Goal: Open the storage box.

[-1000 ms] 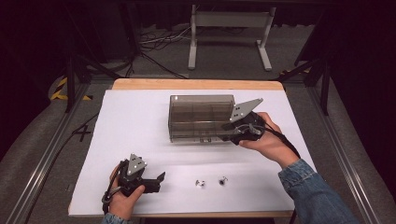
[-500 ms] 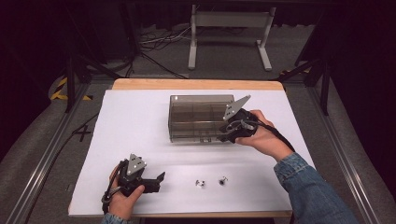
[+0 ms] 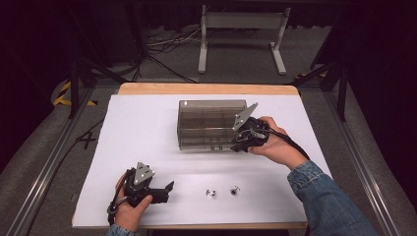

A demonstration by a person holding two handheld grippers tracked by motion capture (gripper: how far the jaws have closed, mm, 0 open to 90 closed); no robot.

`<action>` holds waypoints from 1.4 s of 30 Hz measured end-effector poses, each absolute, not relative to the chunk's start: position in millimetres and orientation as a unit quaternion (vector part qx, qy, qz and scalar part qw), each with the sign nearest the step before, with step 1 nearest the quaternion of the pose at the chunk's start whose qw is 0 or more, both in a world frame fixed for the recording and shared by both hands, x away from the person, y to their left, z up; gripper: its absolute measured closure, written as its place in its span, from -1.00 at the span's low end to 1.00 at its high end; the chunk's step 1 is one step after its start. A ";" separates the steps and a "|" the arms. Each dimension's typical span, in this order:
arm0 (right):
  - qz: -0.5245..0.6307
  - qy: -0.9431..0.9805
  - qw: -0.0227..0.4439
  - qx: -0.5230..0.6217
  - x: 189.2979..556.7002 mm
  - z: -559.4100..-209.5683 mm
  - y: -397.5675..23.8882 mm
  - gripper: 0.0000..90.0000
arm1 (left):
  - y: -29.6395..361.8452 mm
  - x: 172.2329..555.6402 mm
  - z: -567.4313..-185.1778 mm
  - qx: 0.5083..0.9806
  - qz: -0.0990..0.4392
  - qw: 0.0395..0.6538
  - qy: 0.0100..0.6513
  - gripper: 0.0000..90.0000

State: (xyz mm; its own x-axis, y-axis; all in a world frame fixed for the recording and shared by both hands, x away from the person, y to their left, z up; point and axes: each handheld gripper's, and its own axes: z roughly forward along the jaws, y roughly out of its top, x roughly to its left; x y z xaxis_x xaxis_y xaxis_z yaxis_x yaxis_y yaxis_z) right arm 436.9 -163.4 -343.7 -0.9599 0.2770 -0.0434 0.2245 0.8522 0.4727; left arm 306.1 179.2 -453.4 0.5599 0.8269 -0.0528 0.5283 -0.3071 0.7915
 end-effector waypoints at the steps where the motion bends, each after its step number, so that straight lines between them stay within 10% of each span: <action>1: 0.236 0.961 0.055 0.131 436.8 -343.4 -163.4 0.64 | 179.2 306.1 -453.5 0.787 0.186 0.401 0.431 -0.99; 42: 0.235 0.965 0.072 0.095 402.1 -334.2 -165.1 0.81 | 178.4 305.6 -454.1 0.787 0.189 0.399 0.431 -0.99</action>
